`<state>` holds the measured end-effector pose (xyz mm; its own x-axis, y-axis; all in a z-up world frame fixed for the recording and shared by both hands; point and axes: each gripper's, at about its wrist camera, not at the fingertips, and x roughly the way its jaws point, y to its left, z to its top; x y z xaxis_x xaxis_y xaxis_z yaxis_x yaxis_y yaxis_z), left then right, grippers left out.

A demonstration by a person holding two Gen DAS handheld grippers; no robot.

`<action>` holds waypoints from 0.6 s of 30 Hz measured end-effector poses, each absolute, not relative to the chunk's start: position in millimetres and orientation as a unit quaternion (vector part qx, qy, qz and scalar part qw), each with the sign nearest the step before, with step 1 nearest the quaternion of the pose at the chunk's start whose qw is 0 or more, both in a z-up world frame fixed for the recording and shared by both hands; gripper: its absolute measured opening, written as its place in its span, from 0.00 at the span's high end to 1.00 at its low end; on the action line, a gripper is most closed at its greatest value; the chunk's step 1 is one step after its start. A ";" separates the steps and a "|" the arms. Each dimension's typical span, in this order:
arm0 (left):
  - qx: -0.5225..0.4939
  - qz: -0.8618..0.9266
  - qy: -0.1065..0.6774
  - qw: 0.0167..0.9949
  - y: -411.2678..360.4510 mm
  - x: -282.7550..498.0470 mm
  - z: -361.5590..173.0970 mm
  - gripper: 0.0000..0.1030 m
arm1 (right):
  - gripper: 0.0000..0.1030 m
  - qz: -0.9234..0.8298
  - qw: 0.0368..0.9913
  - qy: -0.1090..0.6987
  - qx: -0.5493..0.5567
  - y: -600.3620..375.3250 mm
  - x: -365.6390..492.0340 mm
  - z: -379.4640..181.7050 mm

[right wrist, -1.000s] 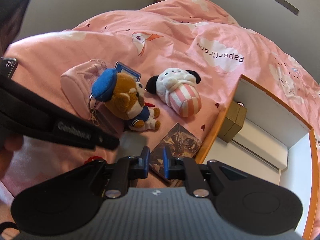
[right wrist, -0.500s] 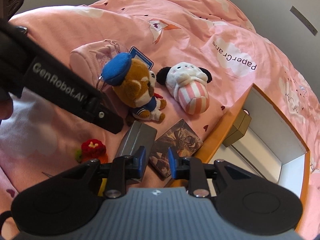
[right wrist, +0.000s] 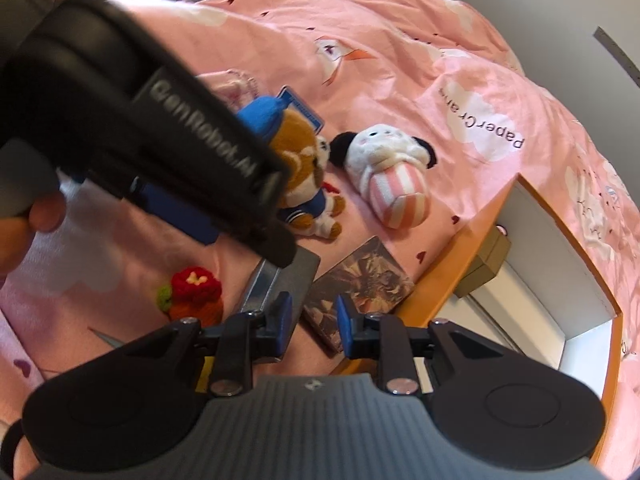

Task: Organize objects
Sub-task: 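Lift the dark grey case with the left tool toward the shoebox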

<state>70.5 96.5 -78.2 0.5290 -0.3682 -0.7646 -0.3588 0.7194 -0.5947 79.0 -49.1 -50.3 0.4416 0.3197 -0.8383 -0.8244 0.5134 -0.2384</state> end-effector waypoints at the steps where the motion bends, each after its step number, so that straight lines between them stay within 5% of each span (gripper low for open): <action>1: -0.376 -0.004 0.487 0.788 96.1 70.8 -78.7 0.36 | 0.82 0.369 0.781 0.388 -0.323 -49.8 80.3 -50.0; 18: -0.402 0.010 0.484 0.777 105.2 62.5 -87.6 0.36 | 0.91 0.372 0.790 0.479 -0.088 -74.3 114.0 -43.0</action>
